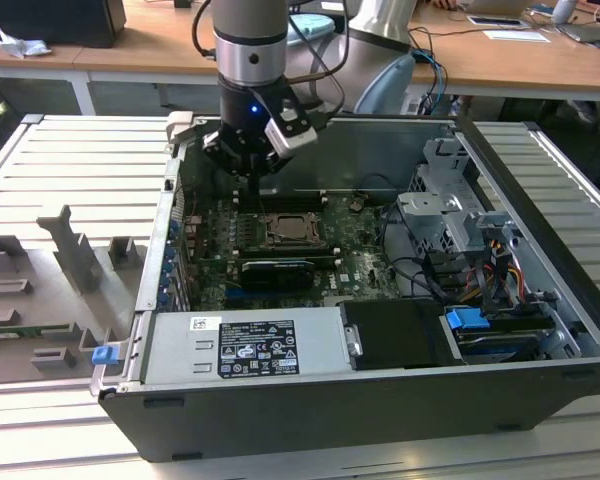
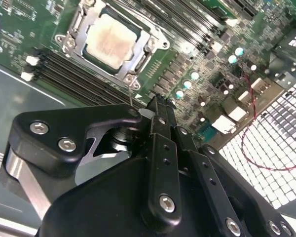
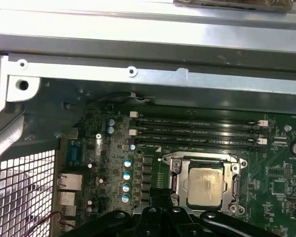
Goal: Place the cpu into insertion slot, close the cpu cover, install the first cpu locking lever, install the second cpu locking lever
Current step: 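Install the first cpu locking lever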
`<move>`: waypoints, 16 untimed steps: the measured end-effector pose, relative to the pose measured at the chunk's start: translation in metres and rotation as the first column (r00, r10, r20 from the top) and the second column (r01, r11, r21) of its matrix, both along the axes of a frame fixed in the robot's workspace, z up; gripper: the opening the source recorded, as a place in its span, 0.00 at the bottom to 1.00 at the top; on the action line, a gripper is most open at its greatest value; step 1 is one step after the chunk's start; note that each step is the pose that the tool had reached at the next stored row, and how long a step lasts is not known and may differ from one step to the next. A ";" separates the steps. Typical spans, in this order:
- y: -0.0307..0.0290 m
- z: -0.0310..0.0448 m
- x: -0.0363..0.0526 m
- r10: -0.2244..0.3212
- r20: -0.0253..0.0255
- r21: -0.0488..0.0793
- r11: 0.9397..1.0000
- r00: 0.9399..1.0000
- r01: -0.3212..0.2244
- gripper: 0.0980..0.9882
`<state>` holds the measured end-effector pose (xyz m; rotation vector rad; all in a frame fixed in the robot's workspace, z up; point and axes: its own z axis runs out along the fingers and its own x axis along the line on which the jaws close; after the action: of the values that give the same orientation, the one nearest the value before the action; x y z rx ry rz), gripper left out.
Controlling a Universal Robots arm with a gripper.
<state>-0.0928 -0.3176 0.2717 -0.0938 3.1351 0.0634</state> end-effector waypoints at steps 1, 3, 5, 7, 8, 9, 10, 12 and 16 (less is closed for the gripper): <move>0.0000 -0.0002 -0.0014 0.000 0.000 0.000 1.000 1.000 0.000 0.01; 0.0002 -0.0008 -0.0051 0.000 0.000 0.000 1.000 1.000 0.000 0.01; 0.0009 -0.0020 -0.0088 0.000 0.000 0.000 1.000 1.000 0.000 0.01; 0.0039 -0.0035 -0.0095 0.000 0.000 0.000 1.000 1.000 0.000 0.01; 0.0070 -0.0046 -0.0096 0.000 0.000 0.000 1.000 1.000 0.000 0.01; 0.0091 -0.0051 -0.0097 0.000 0.000 0.000 1.000 1.000 0.000 0.01; 0.0113 -0.0058 -0.0097 0.000 0.000 0.000 1.000 1.000 0.000 0.01; 0.0150 -0.0070 -0.0097 0.000 0.000 0.000 1.000 1.000 0.000 0.01; 0.0194 -0.0100 -0.0098 0.000 0.000 0.000 1.000 1.000 0.000 0.01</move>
<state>-0.1027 -0.2982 0.2617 -0.0938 3.1353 0.0632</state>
